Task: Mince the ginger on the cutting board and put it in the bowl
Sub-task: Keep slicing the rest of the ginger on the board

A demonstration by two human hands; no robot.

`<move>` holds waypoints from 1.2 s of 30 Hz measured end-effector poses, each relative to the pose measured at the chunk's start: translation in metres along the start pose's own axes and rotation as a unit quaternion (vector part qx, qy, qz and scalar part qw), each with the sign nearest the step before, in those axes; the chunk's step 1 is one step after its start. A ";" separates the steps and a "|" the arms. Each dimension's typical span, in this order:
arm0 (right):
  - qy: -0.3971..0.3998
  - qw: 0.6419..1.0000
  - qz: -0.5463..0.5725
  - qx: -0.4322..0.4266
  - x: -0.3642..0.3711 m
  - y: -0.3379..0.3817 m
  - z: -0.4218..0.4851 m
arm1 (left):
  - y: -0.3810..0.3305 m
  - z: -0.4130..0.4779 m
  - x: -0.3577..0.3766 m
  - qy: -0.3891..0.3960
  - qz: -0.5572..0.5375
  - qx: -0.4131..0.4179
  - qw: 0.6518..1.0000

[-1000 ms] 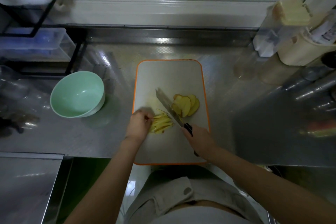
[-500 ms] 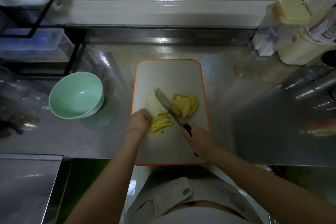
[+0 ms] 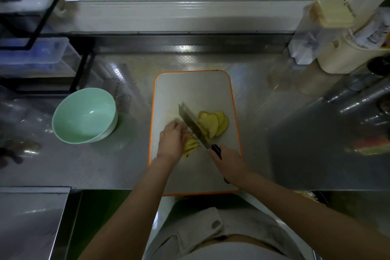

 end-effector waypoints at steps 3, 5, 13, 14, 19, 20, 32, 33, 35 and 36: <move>-0.001 1.000 0.001 -0.009 0.001 0.000 0.001 | -0.004 -0.003 0.005 0.031 0.008 0.047 0.998; -0.004 1.000 -0.001 -0.014 0.000 0.002 0.000 | -0.003 -0.006 0.006 0.051 0.025 0.056 0.997; 0.001 1.000 0.009 -0.027 0.001 0.010 -0.004 | 0.003 -0.028 0.011 0.068 0.093 0.101 0.988; -0.002 1.000 0.005 -0.029 0.001 0.012 -0.004 | 0.005 -0.031 0.011 0.059 0.086 0.095 0.990; -0.022 1.000 -0.013 -0.017 -0.005 0.010 -0.001 | 0.025 -0.037 -0.001 -0.046 -0.072 -0.026 0.996; -0.019 1.000 -0.009 -0.012 -0.005 0.010 -0.002 | 0.026 -0.037 -0.003 -0.057 -0.066 -0.030 0.996; 0.000 1.000 -0.010 -0.023 -0.003 0.015 -0.010 | 0.003 -0.035 0.008 0.032 -0.029 0.065 0.997; -0.002 1.000 -0.019 -0.019 -0.004 0.014 -0.010 | 0.004 -0.037 0.012 0.051 0.020 0.067 0.996; -0.009 0.999 -0.033 -0.012 -0.001 0.012 -0.011 | 0.003 -0.038 0.020 0.076 0.108 0.068 0.989; -0.011 0.999 -0.033 -0.009 0.000 0.013 -0.012 | 0.003 -0.039 0.022 0.079 0.134 0.071 0.985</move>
Point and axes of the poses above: each hand's wrist, its own z-axis towards the middle knuckle, its own x-axis out of the palm, y = z × x, the point moved 6 cm from there along z, towards the middle knuckle, and after that the axes turned 7 degrees about -z, right-handed, at the moved point
